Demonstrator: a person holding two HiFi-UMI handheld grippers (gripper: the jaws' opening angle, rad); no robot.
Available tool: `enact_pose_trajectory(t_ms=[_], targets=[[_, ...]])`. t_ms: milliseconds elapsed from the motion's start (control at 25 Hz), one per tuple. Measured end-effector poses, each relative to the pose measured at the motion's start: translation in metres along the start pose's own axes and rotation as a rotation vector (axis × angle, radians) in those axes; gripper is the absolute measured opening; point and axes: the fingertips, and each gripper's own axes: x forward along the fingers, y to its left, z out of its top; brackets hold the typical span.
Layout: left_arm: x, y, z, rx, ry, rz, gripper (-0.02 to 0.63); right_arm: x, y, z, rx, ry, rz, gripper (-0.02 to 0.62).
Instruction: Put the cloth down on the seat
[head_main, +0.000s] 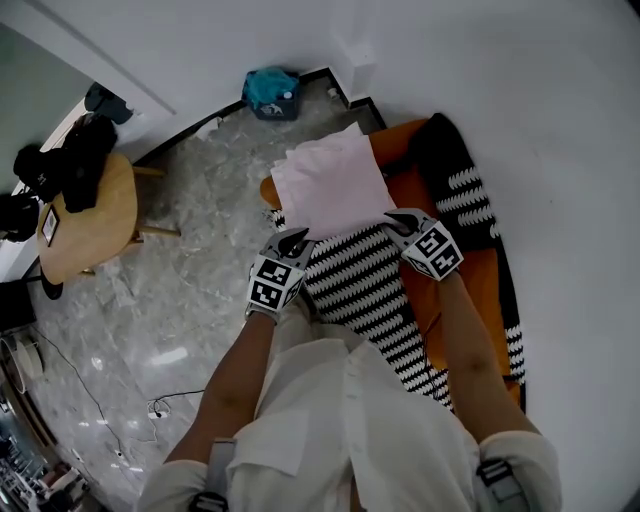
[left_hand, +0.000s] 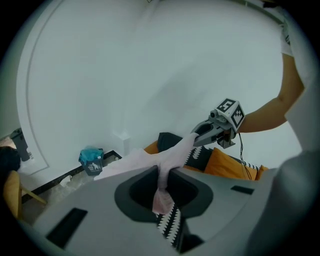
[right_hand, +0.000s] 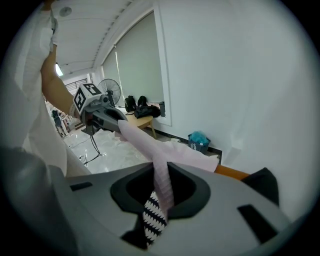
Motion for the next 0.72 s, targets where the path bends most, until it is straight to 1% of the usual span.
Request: enact_pose_trajectory(t_ms=[120, 280, 320, 400, 480, 600, 720], targets=[[0.004, -0.002, -0.010, -0.002, 0.041, -0.024, 0.090, 0.004, 0.002, -0.014, 0.007, 0.056, -0.002, 0.081], [0.002, -0.009, -0.028, 0.018, 0.111, -0.057, 0.143, 0.001, 0.007, -0.037, 0.002, 0.141, -0.009, 0.106], [0.000, -0.010, -0.032, 0.021, 0.120, -0.063, 0.163, -0.001, 0.009, -0.042, 0.006, 0.151, -0.011, 0.112], [-0.006, -0.013, -0.038, 0.023, 0.126, -0.069, 0.169, -0.007, 0.013, -0.047, 0.024, 0.146, -0.016, 0.121], [-0.015, -0.015, -0.033, 0.013, 0.095, -0.062, 0.164, -0.016, 0.016, -0.041, 0.059, 0.093, -0.032, 0.123], [-0.031, -0.010, -0.004, -0.018, -0.015, -0.031, 0.141, -0.032, 0.016, -0.012, 0.143, -0.064, -0.083, 0.121], [-0.044, -0.009, 0.030, -0.014, -0.112, -0.013, 0.132, -0.050, 0.015, 0.022, 0.208, -0.216, -0.138, 0.119]])
